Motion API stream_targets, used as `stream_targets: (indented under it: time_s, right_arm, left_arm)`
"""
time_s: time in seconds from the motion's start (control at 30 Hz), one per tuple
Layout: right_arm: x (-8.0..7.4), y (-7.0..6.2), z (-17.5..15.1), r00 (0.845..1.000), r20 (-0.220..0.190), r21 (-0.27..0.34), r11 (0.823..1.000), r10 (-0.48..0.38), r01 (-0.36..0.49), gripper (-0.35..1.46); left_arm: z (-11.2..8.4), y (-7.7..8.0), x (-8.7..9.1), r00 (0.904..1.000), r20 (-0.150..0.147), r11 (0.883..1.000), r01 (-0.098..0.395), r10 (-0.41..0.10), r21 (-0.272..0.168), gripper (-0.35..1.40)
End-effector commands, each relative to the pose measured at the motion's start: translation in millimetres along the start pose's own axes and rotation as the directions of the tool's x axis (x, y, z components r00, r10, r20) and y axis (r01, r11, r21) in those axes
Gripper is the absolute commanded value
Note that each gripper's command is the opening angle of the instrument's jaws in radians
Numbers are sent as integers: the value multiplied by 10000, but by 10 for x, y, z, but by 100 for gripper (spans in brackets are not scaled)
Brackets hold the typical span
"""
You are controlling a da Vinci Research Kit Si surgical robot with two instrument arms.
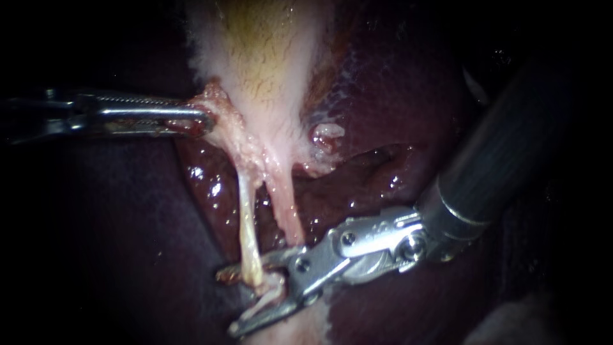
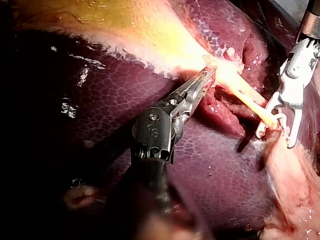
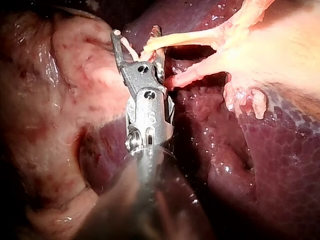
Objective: Clipping first clip left tube
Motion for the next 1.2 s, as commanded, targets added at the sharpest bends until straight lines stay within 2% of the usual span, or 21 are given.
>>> stream_targets:
  time_s: [0.03,0.37,0.63,0.67,0.8,0.93,1.2]
  right_arm:
    - [-1,1,-1,10000,3,-10,10000,-5,5,43]
    - [-3,5,-4,9999,-14,-102,9999,115,-116,25]
    - [-4,9,-8,9999,-76,-284,9995,122,-124,3]
    - [-5,9,-9,9999,-80,-316,9994,123,-125,-1]
    - [-5,10,-13,9995,-69,-310,9990,312,-314,-35]
    - [1,16,-19,9917,184,-417,9911,1275,-1266,-35]
    - [4,17,-26,9911,221,-530,9901,1315,-1301,-35]
  left_arm:
    - [0,0,0,10000,-3,10000,1,-1,1,-35]
    - [0,0,0,10000,3,10000,1,-1,-30,-35]
    - [0,0,0,10000,3,10000,1,-1,-29,-35]
    - [0,0,0,10000,3,10000,1,-1,-29,-35]
    - [0,0,0,10000,3,10000,1,-1,-29,-35]
    - [1,0,0,10000,3,10000,1,-1,-28,-35]
    - [0,-1,0,10000,3,10000,1,-1,-30,-35]
